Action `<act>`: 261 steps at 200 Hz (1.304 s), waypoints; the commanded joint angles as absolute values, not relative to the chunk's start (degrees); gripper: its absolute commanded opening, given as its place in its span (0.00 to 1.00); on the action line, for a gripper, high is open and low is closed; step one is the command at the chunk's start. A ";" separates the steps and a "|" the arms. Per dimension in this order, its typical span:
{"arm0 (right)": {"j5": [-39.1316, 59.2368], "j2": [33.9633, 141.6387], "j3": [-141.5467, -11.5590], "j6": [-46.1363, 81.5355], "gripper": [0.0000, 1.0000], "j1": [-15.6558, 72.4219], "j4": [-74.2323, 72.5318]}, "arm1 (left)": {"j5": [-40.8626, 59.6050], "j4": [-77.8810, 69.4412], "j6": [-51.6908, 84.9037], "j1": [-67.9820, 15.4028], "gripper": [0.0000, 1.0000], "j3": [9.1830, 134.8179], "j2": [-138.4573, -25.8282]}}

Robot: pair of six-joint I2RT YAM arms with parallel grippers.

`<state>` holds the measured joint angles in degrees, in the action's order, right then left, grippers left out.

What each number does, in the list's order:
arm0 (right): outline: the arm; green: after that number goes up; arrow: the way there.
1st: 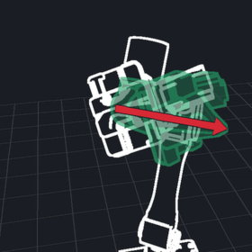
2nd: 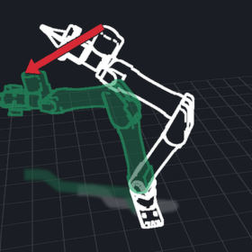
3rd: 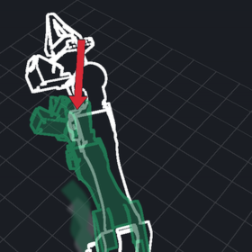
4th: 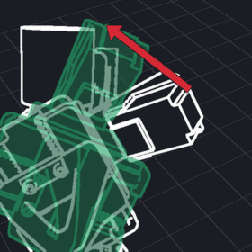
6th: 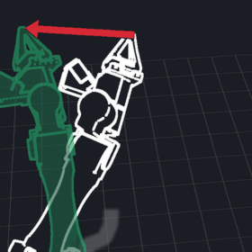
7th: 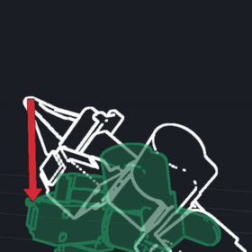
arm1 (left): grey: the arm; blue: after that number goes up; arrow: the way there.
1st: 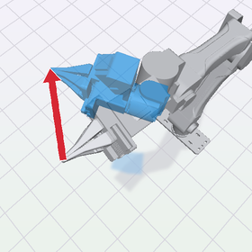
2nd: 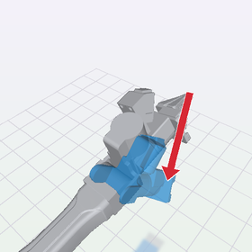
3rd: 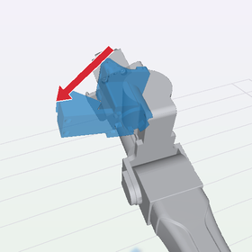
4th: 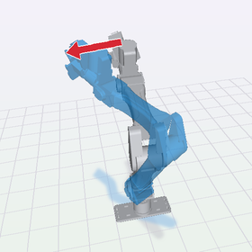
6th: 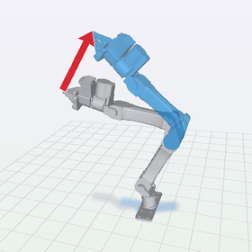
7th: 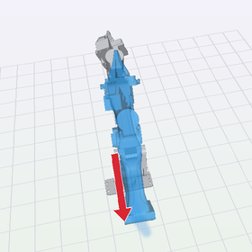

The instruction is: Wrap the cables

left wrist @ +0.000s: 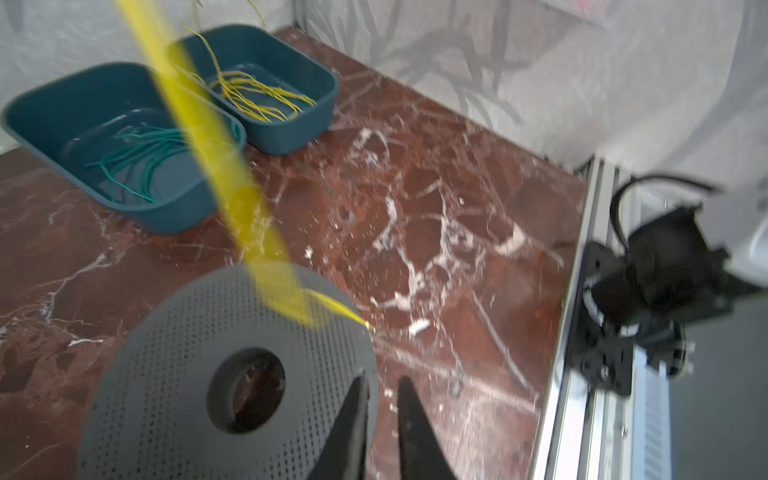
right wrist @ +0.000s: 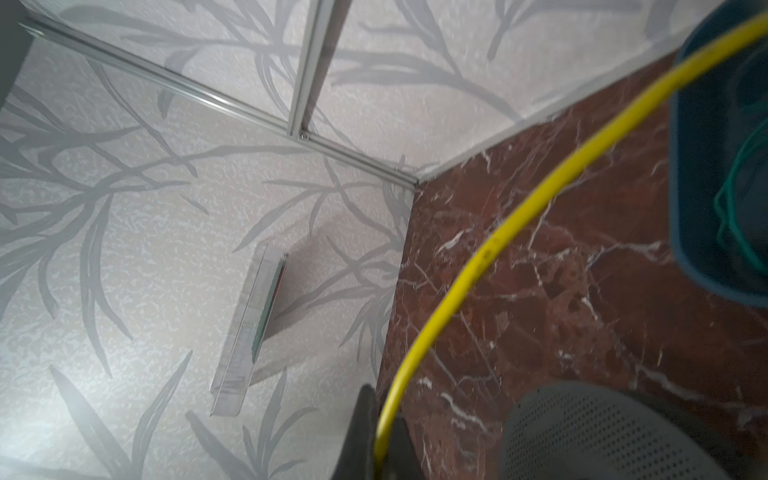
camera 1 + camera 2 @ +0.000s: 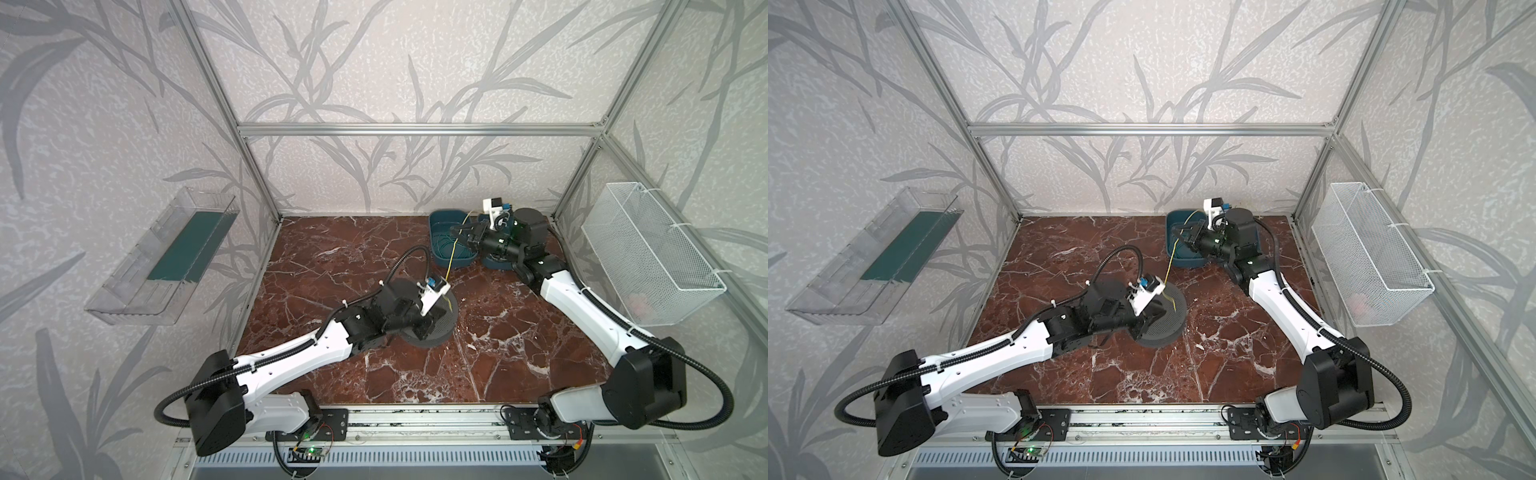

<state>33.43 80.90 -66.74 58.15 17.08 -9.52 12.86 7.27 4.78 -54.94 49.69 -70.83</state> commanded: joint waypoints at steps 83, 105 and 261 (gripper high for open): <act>24.43 76.11 -65.10 52.02 0.00 23.19 -14.91 | -3.05 14.33 -1.83 -55.72 0.81 60.41 -60.50; 22.54 75.60 -65.01 50.51 0.00 25.85 -13.81 | -6.32 10.61 -3.54 -55.65 0.81 64.20 -65.65; 22.09 69.82 -61.43 53.38 0.00 28.74 -14.52 | -7.68 -8.17 -8.40 -51.69 0.00 61.57 -73.87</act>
<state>21.50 71.09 -60.95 54.00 28.67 -13.41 -8.86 -4.49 -6.24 -52.31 64.16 -77.03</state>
